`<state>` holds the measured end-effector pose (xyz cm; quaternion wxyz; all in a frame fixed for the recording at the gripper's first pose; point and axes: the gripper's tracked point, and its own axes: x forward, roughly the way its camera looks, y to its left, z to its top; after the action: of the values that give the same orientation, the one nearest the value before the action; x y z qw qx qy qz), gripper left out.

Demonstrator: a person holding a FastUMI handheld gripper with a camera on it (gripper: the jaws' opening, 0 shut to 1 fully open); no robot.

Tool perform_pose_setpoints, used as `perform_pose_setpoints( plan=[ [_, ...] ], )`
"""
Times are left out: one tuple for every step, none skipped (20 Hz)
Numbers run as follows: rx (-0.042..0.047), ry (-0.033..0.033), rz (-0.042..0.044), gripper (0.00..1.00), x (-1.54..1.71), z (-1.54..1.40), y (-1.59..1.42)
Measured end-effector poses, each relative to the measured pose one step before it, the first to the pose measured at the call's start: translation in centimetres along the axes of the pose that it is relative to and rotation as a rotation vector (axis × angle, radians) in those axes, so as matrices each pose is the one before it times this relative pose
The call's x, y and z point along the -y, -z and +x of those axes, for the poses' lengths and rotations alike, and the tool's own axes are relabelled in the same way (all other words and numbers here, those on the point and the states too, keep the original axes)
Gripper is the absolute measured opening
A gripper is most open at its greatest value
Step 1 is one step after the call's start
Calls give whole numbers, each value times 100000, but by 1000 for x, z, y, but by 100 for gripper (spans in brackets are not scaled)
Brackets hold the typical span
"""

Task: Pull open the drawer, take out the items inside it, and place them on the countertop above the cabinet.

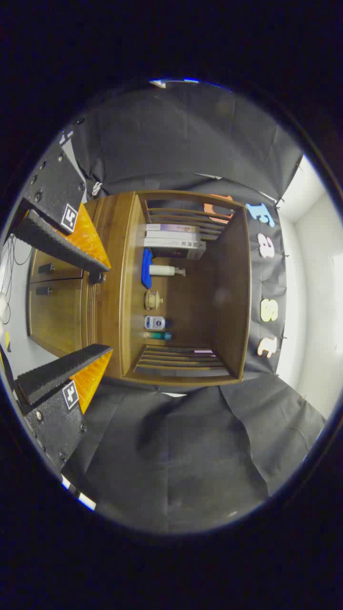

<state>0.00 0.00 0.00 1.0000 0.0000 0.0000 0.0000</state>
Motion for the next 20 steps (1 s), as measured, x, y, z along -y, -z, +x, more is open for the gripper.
perform_pose_setpoints(
  plan=[
    [94, -304, 603, 98, -9, -159, -286],
    [291, -376, 347, 98, -198, -25, -230],
    [15, -205, -114, 98, -103, -96, -250],
    [-8, 99, -378, 98, 64, -111, -83],
    [502, 137, -258, 98, -7, -91, -222],
    [756, -40, -182, 98, -67, -127, -311],
    [521, -66, 128, 98, -99, -85, -260],
    [-106, -437, 66, 98, -137, -67, 83],
    [-58, -415, 160, 98, -137, 20, 29],
    [-150, -216, 97, 98, -50, -17, -26],
    [368, -119, 33, 98, -73, 56, -111],
    [204, 21, -113, 98, 93, 49, -79],
    [-26, 143, -127, 98, 41, 215, 67],
    [-218, -45, 192, 98, -68, 176, 82],
    [-675, -346, 129, 98, -127, 309, 159],
    [-1209, -426, 92, 98, -180, 375, 483],
    [-753, -310, 61, 98, -74, 506, 313],
    [-681, -149, 48, 98, -149, 587, 221],
    [-413, -329, -33, 98, -278, 499, 320],
    [-268, -569, -30, 98, -343, 551, 194]
  ],
)
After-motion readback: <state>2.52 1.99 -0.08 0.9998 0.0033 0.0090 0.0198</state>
